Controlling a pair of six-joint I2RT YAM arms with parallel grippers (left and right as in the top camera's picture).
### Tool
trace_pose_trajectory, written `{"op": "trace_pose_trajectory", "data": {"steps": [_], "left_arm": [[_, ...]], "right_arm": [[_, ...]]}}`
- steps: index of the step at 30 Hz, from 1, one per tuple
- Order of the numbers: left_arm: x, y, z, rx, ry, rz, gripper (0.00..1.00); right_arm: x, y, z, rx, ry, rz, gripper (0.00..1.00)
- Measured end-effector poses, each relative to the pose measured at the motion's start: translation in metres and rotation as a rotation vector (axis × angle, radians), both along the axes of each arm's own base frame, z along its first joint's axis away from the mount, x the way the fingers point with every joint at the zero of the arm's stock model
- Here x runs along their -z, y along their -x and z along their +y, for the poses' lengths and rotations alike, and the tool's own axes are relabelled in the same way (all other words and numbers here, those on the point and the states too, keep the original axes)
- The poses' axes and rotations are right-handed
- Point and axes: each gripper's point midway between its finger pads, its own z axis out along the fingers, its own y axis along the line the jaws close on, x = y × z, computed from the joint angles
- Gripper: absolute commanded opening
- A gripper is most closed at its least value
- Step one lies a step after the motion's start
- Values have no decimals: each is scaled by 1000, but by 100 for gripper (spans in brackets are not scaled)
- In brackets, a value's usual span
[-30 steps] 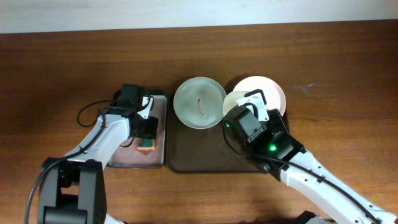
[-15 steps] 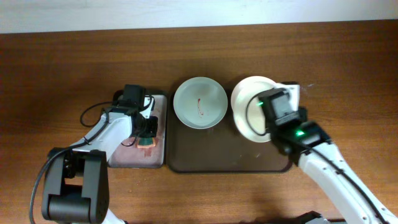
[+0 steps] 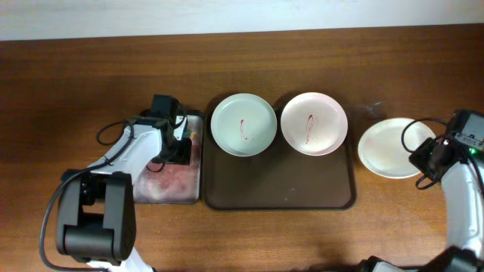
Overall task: Clean dirty plates on tray and stack at the side
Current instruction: 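Carry the white plate right and set it on the table, then grasp the light green plate with right gripper and pull it to tray center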
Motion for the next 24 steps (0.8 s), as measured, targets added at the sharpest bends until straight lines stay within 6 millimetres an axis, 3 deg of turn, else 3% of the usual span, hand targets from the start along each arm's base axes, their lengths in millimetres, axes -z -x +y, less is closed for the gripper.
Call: {"op": "trace_pose_trajectory", "data": {"steps": [1, 2, 3, 5, 9, 10, 12, 14, 16, 17, 18, 19, 20, 22, 24], "left_arm": [[2, 0, 0, 0, 0, 0, 43], [3, 0, 0, 0, 1, -4, 12], [4, -1, -1, 2, 3, -6, 0], [5, 0, -1, 0, 3, -2, 0], [7, 21, 3, -1, -9, 88, 1], [8, 30, 4, -5, -14, 125, 23], [8, 38, 5, -10, -17, 157, 41], [8, 46, 4, -16, -12, 190, 46], [5, 46, 3, -26, -6, 186, 47], [3, 45, 3, -25, -2, 177, 53], [0, 44, 3, -25, -1, 165, 64], [-9, 37, 2, -27, 7, 121, 64], [-18, 30, 1, -30, 15, 79, 65], [-28, 21, -1, -27, 23, 25, 75], [-29, 20, -1, -29, 24, 19, 76]], "right_arm": [[6, 0, -3, 10, -14, 7, 7], [15, -3, -5, 17, -47, 8, 19], [19, -5, -4, 14, -63, 3, 24], [18, -20, 6, -31, -123, -64, 31], [8, -49, 41, -194, -276, -205, 31], [4, -57, 57, -269, -317, -232, 31], [-3, -70, 93, -426, -363, -259, 33], [-9, -81, 152, -632, -415, -267, 35], [-11, -84, 187, -750, -429, -262, 38], [-12, -82, 220, -847, -448, -254, 39], [-13, -82, 237, -901, -442, -247, 40], [-13, -78, 266, -992, -441, -236, 41], [-13, -75, 285, -1049, -429, -231, 42], [-10, -74, 313, -1115, -403, -224, 45], [5, -76, 334, -1116, -390, -192, 45]]}}
